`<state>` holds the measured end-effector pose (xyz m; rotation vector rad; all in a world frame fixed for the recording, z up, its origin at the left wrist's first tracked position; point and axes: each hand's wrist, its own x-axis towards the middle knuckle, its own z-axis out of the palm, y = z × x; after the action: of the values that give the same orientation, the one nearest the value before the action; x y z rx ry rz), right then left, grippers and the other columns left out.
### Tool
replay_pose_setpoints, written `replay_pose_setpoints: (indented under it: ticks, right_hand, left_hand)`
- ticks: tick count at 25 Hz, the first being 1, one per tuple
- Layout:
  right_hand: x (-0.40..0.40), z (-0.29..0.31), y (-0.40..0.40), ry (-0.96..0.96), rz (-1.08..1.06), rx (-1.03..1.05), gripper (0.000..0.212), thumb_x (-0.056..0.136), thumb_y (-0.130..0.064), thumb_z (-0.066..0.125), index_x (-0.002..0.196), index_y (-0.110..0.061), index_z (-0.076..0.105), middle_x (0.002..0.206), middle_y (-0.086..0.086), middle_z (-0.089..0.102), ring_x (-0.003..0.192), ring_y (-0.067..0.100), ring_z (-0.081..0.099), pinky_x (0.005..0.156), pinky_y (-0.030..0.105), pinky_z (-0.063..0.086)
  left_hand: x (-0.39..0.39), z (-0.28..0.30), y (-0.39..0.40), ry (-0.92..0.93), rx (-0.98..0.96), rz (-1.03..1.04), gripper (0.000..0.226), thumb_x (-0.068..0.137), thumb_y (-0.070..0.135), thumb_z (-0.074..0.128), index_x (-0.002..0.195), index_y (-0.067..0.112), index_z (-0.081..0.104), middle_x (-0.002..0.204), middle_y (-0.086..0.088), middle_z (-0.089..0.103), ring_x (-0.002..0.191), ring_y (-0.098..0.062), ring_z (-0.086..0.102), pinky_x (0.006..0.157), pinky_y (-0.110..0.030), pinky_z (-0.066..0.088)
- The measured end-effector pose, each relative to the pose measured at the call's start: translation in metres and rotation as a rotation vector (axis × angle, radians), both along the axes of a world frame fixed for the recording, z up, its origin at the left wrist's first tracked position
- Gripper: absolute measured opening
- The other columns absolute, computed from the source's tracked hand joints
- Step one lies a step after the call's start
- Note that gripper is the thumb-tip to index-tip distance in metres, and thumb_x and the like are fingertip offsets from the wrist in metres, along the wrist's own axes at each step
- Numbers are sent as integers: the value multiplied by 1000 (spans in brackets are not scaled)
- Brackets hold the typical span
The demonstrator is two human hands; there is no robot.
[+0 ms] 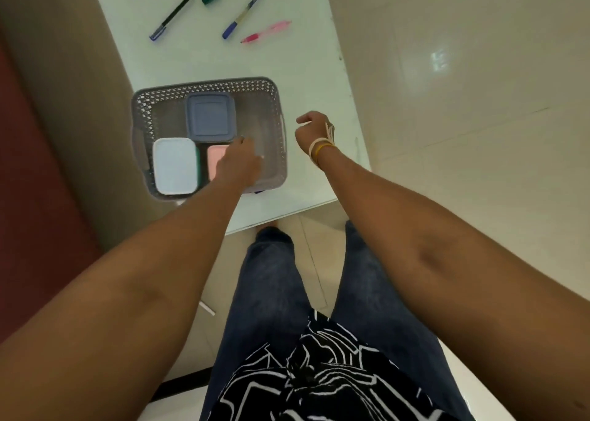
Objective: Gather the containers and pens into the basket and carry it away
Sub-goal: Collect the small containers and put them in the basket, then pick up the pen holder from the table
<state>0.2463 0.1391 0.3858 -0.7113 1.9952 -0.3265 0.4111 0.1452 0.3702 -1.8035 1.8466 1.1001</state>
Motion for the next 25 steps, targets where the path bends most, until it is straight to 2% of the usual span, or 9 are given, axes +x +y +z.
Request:
replay_pose_setpoints:
  ticks: [2,9,12,17,20,23,25]
  right_hand:
    - [-50,-2,18,38,-14,7,33,83,-2,49,110,-10,66,123,10,62,110,28,60,85,28,49]
    - [-237,-30,46,53,96,102,29,83,-7,50,104,-12,70,116,13,67,108,32,61,88,31,51]
    - [-293,-26,37,14,136,102,27,82,-9,51,99,-12,71,113,12,68,106,32,62,91,32,52]
    - [-357,-37,-19,-35,185,100,18,79,-10,54,86,-10,71,101,14,71,95,33,68,86,43,57]
    - [-371,-41,-70,-77,248,106,19,78,-9,53,84,-13,70,98,15,72,92,33,68,86,43,57]
    - [-382,-41,-146,-113,276,96,23,80,-10,48,83,-4,69,89,19,73,86,35,70,79,47,59]
    - [-381,-38,-199,-130,286,89,27,81,-9,46,89,2,69,90,21,72,84,36,70,77,45,60]
  left_hand:
    - [-55,0,10,30,5,10,49,97,24,47,142,5,39,148,-17,38,134,-33,40,108,-41,35]
    - [-250,-8,35,38,141,333,54,99,32,45,146,7,33,149,-17,38,138,-31,36,110,-37,32]
    - [-315,3,28,60,169,379,55,99,31,46,146,7,32,148,-17,38,138,-31,36,110,-36,33]
    - [-394,14,-16,78,159,342,52,99,30,46,144,6,34,146,-18,41,134,-33,42,105,-37,37]
    - [-408,15,-68,67,115,409,56,99,30,46,147,7,31,149,-17,38,136,-32,40,107,-38,37]
    - [-414,16,-130,77,97,473,57,100,30,45,149,6,27,150,-16,36,135,-32,41,100,-34,39]
    - [-411,14,-172,56,124,535,58,100,30,44,148,5,26,151,-17,35,137,-32,39,106,-37,37]
